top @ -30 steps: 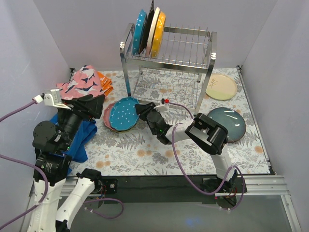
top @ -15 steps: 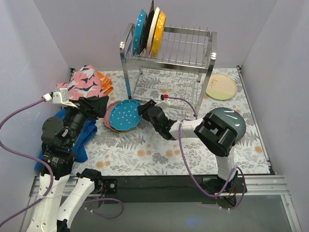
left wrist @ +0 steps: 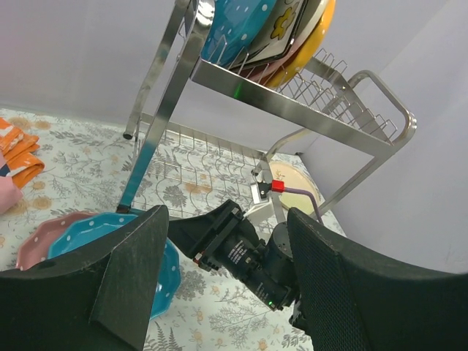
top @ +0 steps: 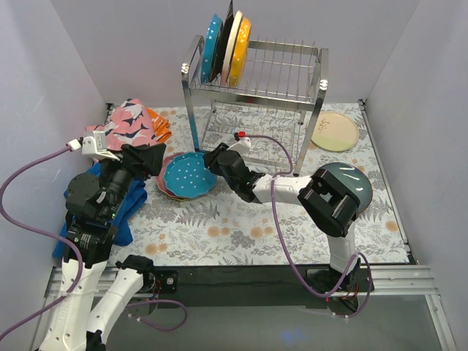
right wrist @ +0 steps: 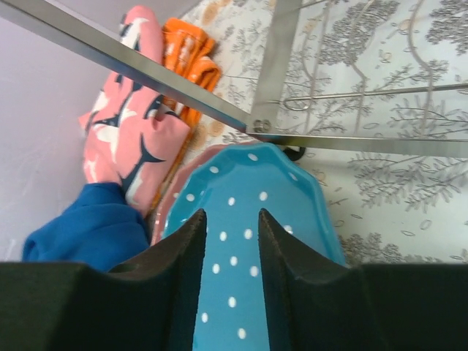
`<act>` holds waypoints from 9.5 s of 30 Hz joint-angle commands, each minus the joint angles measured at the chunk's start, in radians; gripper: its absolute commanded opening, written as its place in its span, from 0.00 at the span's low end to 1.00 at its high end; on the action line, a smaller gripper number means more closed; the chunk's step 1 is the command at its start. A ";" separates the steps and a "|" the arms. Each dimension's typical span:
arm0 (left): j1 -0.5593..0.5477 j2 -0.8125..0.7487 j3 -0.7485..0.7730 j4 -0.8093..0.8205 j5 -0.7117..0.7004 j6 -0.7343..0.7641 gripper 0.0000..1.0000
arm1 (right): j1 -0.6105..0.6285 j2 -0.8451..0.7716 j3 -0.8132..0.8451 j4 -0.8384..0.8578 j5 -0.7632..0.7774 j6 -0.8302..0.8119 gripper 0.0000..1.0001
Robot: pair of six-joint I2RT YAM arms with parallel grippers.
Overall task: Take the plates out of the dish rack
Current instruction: Place the plate at the center of the board, then unload the plate from the dish rack.
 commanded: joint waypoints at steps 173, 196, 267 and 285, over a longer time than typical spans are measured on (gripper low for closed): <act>0.004 0.988 0.025 0.816 0.229 0.377 0.00 | -0.193 -0.161 0.914 -0.341 0.094 -0.712 0.01; 0.001 0.969 0.029 0.798 0.188 0.379 0.00 | -0.193 -0.288 0.845 -0.262 0.126 -0.692 0.01; -0.002 0.971 0.095 0.707 0.122 0.374 0.07 | -0.730 -0.494 0.484 -0.186 -0.401 0.146 0.01; -0.011 0.893 0.092 0.653 0.080 0.365 0.67 | -0.734 -0.517 0.499 -0.188 -0.449 0.167 0.01</act>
